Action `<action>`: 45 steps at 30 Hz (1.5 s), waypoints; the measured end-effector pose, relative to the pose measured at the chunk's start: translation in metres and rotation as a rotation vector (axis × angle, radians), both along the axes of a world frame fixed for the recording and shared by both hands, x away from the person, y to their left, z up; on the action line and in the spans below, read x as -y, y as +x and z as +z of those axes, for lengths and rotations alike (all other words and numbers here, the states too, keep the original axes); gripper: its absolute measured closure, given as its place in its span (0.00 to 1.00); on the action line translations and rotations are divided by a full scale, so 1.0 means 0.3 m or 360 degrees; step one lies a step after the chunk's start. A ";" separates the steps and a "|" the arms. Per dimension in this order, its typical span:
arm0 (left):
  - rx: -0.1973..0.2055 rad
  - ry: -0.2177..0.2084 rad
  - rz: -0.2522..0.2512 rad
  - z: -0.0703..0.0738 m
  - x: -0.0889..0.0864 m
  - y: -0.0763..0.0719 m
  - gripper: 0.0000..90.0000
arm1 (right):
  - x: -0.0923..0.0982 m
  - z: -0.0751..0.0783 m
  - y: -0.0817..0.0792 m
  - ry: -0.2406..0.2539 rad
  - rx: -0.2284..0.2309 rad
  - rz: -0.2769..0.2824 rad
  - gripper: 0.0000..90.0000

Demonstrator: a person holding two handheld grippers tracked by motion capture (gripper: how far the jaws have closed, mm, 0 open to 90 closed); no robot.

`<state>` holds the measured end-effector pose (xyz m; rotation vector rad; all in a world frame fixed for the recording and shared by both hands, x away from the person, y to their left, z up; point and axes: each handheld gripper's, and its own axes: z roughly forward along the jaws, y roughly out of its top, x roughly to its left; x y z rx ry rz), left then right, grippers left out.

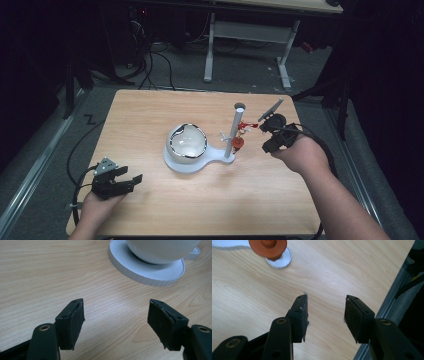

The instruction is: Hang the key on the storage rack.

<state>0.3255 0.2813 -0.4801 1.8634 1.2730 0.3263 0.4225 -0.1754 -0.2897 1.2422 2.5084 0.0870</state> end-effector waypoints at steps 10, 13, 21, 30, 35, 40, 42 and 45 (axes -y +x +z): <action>-0.0014 0.0002 -0.0008 -0.004 0.006 -0.001 0.33 | 0.094 -0.259 -0.061 0.0105 -0.0048 -0.0091 0.57; -0.0019 0.0006 -0.0009 -0.007 0.009 -0.001 0.33 | 0.126 -0.339 -0.085 0.0155 -0.0062 -0.0131 0.56; -0.0036 0.0024 -0.0022 -0.016 0.018 0.000 0.33 | 0.207 -0.477 -0.158 0.0410 0.0093 -0.0283 0.55; -0.0067 0.0069 -0.0058 -0.032 0.044 0.001 0.33 | 0.295 -0.607 -0.262 0.0619 0.0386 -0.0424 0.54; -0.0071 0.0085 -0.0071 -0.040 0.054 0.008 0.33 | 0.303 -0.615 -0.288 0.0686 0.0493 -0.0353 0.47; -0.0071 0.0091 -0.0072 -0.043 0.057 0.014 0.33 | 0.313 -0.619 -0.274 0.0731 0.0527 -0.0321 0.40; -0.0066 0.0093 -0.0070 -0.043 0.057 0.015 0.33 | 0.320 -0.617 -0.266 0.0746 0.0553 -0.0303 0.39; -0.0066 0.0101 -0.0062 -0.043 0.059 0.013 0.33 | 0.326 -0.617 -0.260 0.0737 0.0603 -0.0254 0.37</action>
